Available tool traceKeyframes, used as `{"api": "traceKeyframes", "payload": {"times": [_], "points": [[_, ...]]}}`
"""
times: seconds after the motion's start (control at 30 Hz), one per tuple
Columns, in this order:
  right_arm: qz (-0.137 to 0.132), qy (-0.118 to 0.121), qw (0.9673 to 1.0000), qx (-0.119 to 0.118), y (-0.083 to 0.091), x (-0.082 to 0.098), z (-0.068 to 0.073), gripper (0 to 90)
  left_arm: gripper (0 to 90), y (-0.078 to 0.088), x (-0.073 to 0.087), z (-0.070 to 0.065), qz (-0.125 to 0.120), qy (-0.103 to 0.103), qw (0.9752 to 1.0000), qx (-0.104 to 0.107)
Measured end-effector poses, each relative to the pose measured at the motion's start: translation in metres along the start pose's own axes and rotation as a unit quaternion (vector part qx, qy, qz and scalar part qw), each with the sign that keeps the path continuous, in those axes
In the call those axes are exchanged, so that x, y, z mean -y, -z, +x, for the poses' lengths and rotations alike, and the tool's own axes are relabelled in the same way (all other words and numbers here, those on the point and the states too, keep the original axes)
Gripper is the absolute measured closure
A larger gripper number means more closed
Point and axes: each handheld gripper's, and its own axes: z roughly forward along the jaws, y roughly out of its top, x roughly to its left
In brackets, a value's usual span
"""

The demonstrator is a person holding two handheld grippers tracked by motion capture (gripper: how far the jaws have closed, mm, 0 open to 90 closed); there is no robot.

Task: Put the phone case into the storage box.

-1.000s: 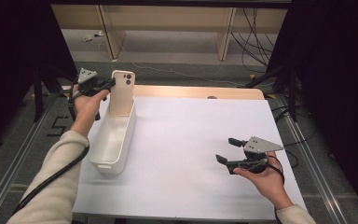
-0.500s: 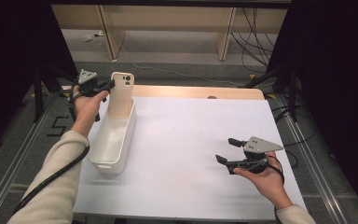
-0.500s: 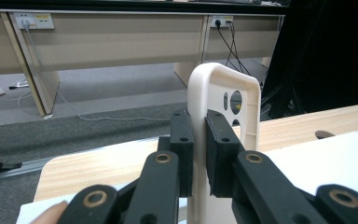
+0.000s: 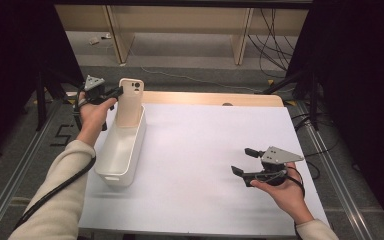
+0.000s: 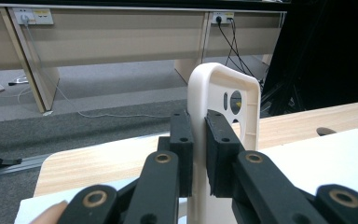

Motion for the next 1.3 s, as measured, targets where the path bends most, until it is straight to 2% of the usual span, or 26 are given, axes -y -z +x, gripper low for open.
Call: {"api": "traceKeyframes", "payload": {"times": [1.3], "points": [[0.002,-0.001,1.0,-0.003,-0.0018,0.0007,0.0013,21.8,82.0,-0.0012,0.0069,0.003,0.013,0.004,0.9999,0.001]]}}
